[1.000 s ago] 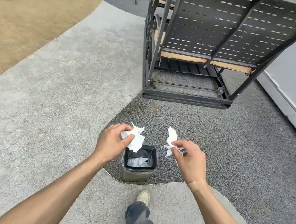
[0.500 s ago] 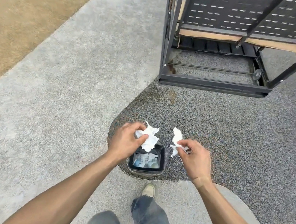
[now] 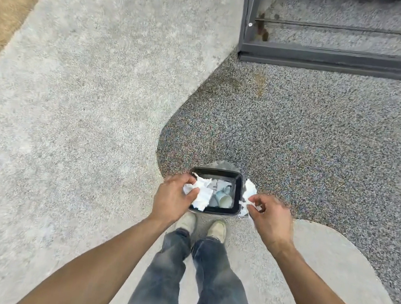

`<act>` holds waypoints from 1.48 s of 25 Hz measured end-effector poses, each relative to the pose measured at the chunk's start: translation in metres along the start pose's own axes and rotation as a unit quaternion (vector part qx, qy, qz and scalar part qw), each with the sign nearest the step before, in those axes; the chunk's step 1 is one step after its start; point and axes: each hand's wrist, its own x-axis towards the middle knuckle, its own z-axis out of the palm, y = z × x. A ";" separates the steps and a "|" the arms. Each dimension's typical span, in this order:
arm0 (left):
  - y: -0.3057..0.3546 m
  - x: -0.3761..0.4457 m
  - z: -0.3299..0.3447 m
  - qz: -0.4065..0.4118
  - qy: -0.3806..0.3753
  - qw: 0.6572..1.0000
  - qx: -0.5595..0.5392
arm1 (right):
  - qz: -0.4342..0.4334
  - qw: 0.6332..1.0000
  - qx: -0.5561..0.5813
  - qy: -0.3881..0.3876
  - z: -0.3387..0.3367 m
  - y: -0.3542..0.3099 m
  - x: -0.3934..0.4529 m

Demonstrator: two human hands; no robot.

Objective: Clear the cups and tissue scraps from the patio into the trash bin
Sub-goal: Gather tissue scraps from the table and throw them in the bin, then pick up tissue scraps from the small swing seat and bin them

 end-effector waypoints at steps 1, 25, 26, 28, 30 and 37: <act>-0.014 0.013 0.015 -0.012 -0.010 1.000 0.009 | 0.009 1.000 -0.004 -0.004 0.018 0.006 0.014; -0.161 0.185 0.224 0.001 -0.131 0.962 0.238 | 0.008 0.984 -0.117 -0.132 0.288 0.105 0.186; -0.152 0.183 0.211 0.002 -0.136 0.965 0.224 | -0.002 0.985 -0.123 -0.124 0.274 0.098 0.182; -0.134 0.182 0.185 0.016 -0.147 0.970 0.195 | -0.026 0.986 -0.130 -0.103 0.244 0.085 0.176; -0.109 0.180 0.156 0.059 -0.151 0.970 0.183 | -0.042 0.989 -0.124 -0.064 0.208 0.070 0.169; 0.013 0.151 0.037 0.215 -0.129 0.954 0.166 | -0.084 0.990 -0.109 0.043 0.048 0.016 0.113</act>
